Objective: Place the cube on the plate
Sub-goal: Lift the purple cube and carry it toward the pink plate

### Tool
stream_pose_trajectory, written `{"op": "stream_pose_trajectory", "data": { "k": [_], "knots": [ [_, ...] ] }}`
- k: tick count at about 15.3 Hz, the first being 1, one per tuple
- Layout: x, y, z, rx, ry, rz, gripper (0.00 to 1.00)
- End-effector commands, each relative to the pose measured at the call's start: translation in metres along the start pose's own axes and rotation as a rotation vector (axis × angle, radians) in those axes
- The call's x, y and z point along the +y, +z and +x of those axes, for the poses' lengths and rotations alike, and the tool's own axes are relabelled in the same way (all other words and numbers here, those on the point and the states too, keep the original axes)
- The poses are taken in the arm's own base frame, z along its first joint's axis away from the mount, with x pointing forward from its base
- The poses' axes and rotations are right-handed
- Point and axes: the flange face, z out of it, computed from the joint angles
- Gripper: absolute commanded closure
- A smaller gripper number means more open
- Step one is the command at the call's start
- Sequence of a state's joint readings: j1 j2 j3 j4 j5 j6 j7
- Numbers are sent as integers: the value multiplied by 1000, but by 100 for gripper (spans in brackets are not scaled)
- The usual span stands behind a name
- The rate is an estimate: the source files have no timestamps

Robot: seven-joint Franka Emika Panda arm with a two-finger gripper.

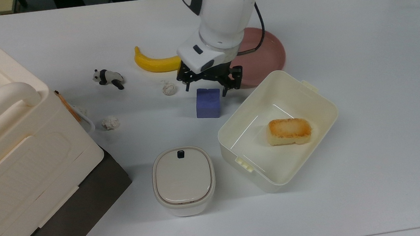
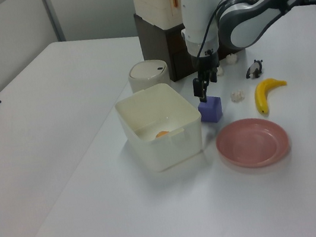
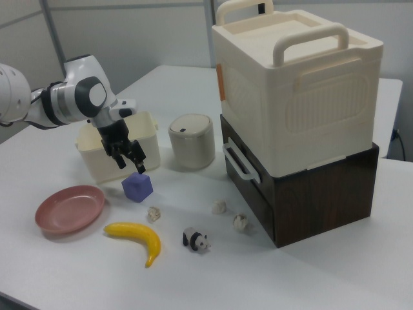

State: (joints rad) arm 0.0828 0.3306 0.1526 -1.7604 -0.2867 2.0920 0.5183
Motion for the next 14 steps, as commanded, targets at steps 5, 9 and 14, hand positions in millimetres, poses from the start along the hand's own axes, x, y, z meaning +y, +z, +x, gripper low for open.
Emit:
{"op": "stream_pose_trajectory", "data": {
  "k": [5, 9, 14],
  "knots": [
    [-9, 44, -5, 4, 57, -122, 0],
    [-9, 55, -7, -3, 63, -143, 0],
    [-13, 59, -10, -6, 90, -145, 31]
  ]
}}
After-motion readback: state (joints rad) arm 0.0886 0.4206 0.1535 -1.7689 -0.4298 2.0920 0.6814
